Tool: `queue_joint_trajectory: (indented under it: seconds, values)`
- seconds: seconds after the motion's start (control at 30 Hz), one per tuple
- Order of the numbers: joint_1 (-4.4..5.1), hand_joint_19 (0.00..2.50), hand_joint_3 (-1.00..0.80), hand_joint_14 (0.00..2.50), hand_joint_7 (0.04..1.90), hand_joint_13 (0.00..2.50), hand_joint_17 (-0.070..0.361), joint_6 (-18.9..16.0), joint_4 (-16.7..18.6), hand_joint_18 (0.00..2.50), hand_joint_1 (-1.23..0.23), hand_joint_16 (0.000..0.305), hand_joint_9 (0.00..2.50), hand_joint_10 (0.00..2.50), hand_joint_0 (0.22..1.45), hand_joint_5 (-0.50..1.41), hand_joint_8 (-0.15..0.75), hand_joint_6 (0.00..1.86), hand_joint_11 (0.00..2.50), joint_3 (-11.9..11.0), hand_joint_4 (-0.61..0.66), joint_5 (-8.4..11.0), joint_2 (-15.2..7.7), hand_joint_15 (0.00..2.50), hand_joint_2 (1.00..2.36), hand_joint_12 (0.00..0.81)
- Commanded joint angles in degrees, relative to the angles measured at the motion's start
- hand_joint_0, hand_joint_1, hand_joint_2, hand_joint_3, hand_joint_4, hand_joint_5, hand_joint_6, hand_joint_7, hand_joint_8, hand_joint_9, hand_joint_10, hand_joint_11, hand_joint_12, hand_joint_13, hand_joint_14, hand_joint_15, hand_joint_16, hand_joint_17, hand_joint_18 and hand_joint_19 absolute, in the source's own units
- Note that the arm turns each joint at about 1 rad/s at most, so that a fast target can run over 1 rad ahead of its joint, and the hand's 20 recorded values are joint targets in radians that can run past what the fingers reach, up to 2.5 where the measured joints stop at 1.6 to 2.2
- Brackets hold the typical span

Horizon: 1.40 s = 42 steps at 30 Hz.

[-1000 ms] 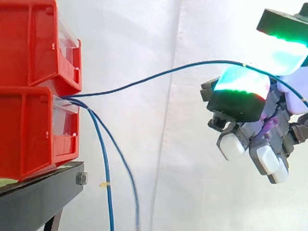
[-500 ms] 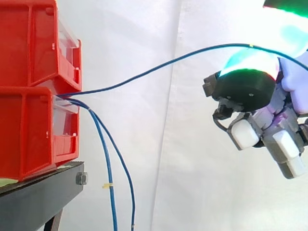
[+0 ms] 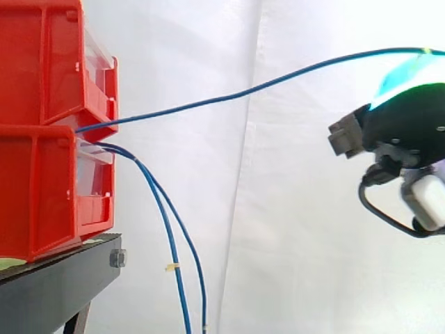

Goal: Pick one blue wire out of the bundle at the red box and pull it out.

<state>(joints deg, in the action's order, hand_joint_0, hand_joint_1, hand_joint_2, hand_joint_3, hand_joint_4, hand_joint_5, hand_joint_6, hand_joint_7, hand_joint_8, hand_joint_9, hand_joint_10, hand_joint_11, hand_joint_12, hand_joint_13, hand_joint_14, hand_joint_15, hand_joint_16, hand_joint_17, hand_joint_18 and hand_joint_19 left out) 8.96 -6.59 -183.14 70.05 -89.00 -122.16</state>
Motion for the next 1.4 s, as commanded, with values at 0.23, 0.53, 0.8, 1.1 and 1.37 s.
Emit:
queue_joint_trajectory:
  seconds: [0.23,0.53,0.8,1.1,1.37]
  values:
    - [0.01,0.36,-0.32,0.01,1.48,0.97,0.103,-9.7,-3.6,0.94,-0.90,0.046,0.93,0.00,0.77,-0.13,0.365,0.94,0.26,0.0,0.06,-8.03,0.1,0.34,1.01,0.403]
    - [0.01,0.36,-0.32,0.01,1.48,0.97,0.103,-18.3,-5.7,0.94,-0.90,0.046,0.92,0.00,0.77,-0.13,0.364,0.94,0.25,0.0,0.05,-11.55,0.1,0.34,1.01,0.403]
    - [0.01,0.36,-0.33,0.01,1.47,0.97,0.103,-22.2,-5.7,0.94,-0.90,0.046,0.92,0.00,0.77,-0.13,0.368,0.94,0.26,0.0,0.04,-11.55,0.0,0.35,1.01,0.402]
    - [0.18,0.36,-0.37,0.01,1.19,0.95,0.104,-22.4,-4.6,0.93,-0.85,0.046,0.87,0.01,0.69,-0.14,0.353,0.95,0.25,0.0,0.06,-11.55,-0.5,0.34,1.01,0.401]
    - [0.36,0.39,-0.45,0.01,1.03,0.90,0.108,-22.9,-4.6,0.90,-0.80,0.048,0.84,0.00,0.58,-0.15,0.351,0.92,0.25,0.0,0.13,-11.46,-0.5,0.35,1.00,0.408]
